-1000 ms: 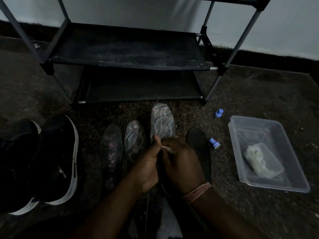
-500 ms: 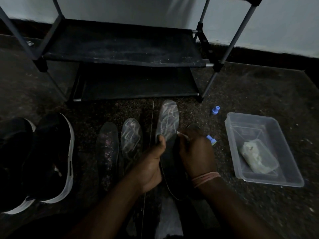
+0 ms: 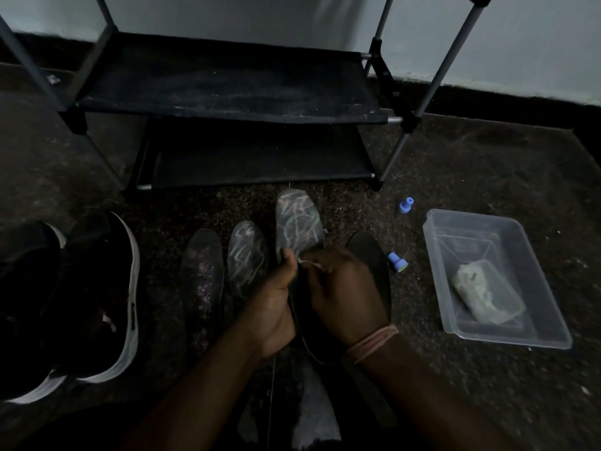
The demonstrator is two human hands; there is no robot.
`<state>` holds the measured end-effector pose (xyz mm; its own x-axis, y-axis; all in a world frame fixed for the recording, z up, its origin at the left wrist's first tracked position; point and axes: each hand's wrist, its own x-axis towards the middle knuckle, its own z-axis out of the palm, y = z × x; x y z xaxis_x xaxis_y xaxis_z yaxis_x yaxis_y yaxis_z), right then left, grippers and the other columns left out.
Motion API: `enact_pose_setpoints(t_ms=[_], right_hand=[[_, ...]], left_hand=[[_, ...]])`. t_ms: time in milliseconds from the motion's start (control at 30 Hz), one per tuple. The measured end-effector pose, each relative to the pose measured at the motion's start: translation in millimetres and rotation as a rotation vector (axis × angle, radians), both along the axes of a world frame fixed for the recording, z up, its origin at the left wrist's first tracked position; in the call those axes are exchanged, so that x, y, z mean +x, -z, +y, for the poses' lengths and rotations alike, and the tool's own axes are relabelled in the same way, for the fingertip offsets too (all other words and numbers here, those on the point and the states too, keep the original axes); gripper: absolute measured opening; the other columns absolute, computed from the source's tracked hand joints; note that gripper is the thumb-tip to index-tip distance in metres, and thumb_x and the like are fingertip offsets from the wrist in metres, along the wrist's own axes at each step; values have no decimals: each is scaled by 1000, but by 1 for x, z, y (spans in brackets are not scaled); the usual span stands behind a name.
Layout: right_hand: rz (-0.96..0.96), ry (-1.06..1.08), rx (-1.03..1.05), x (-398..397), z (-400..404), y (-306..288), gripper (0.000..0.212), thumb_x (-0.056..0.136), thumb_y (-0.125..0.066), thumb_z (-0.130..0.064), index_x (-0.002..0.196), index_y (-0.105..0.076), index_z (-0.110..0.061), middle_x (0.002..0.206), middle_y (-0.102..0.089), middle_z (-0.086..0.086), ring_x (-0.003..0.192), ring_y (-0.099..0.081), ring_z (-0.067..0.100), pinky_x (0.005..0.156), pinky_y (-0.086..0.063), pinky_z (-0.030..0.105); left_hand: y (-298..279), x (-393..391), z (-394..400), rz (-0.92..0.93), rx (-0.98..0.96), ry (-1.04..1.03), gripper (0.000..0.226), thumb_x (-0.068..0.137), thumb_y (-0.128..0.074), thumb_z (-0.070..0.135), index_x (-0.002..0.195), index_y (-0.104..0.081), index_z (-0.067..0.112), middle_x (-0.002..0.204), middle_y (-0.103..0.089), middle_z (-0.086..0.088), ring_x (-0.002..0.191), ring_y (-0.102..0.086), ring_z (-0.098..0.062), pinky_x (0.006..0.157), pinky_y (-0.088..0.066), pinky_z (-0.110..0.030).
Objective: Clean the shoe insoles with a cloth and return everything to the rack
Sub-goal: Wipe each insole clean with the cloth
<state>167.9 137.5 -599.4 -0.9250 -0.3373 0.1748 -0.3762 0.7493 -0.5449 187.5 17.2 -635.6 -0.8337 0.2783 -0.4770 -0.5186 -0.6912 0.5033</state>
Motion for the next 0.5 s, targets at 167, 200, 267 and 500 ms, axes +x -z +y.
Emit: enact_pose_setpoints(t_ms=[167, 200, 267, 500], right_hand=[[52, 68, 24, -6, 11, 0, 15, 87, -57, -13, 77, -67, -15, 80, -64, 5, 79, -56, 18, 72, -46, 40], [9, -29, 12, -1, 4, -3, 16, 88, -55, -15, 79, -68, -16, 83, -65, 5, 79, -57, 18, 72, -46, 40], [-103, -183, -37, 7, -7, -8, 18, 90, -52, -19, 87, -70, -19, 90, -67, 3, 84, -62, 18, 76, -49, 39], [-142, -319, -85, 3, -2, 2, 15, 90, -57, -18, 93, -71, -23, 95, -65, -3, 88, -63, 16, 79, -51, 40]], left_hand=[[2, 1, 4, 5, 20, 33, 63, 99, -33, 57, 135, -61, 14, 138, -63, -12, 125, -62, -24, 104, -50, -40], [3, 1, 2, 9, 30, 18, 66, 96, -37, 60, 134, -62, 12, 138, -63, -13, 125, -62, -24, 106, -48, -40], [4, -1, -5, 30, 61, -9, 80, 91, -38, 69, 138, -58, 7, 142, -59, -14, 130, -58, -26, 114, -39, -43], [11, -8, -14, -32, 279, -50, 109, 82, -34, 89, 145, -49, 0, 149, -49, -21, 138, -49, -34, 122, -25, -49]])
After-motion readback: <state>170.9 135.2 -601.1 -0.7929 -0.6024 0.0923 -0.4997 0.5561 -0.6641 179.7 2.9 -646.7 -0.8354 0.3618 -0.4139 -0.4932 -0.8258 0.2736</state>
